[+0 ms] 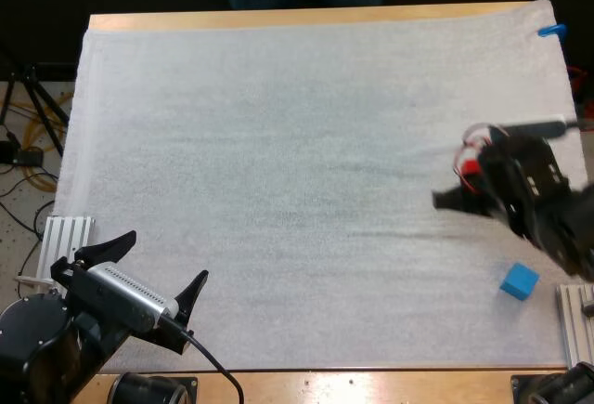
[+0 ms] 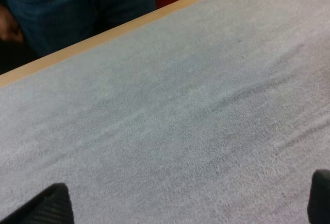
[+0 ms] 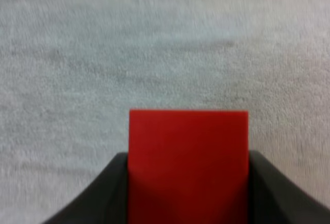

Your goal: Stack red cube on blue cube

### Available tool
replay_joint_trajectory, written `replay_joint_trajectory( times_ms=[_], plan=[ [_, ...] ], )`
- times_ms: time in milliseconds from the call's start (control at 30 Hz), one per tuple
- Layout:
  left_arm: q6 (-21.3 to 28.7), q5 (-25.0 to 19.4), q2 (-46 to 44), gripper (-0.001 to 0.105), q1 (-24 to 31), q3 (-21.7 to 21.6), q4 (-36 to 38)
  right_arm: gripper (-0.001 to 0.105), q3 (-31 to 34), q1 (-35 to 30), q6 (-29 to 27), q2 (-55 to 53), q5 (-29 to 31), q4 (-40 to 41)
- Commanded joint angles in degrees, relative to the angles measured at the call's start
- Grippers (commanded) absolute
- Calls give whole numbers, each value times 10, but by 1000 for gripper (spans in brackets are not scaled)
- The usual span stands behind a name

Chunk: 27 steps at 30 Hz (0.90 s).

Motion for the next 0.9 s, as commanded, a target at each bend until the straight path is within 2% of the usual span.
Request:
replay_joint_trajectory(
  times_ms=[0, 200, 500, 667, 867],
  plan=[
    [-5, 3, 1, 87, -3, -4, 0, 0, 17, -3, 15, -25, 14, 12],
    [-5, 3, 1, 87, -3, -4, 0, 0, 85, -3, 51, -104, 72, 66],
    [-5, 3, 1, 87, -3, -4, 0, 0, 169, -3, 143, -171, 72, 98],
    [-5, 3, 1, 87, -3, -4, 0, 0, 208, -3, 167, -189, 64, 98],
    [-5, 12, 1, 87, -3, -4, 0, 0, 251, -4, 170, -187, 60, 74]
  ],
)
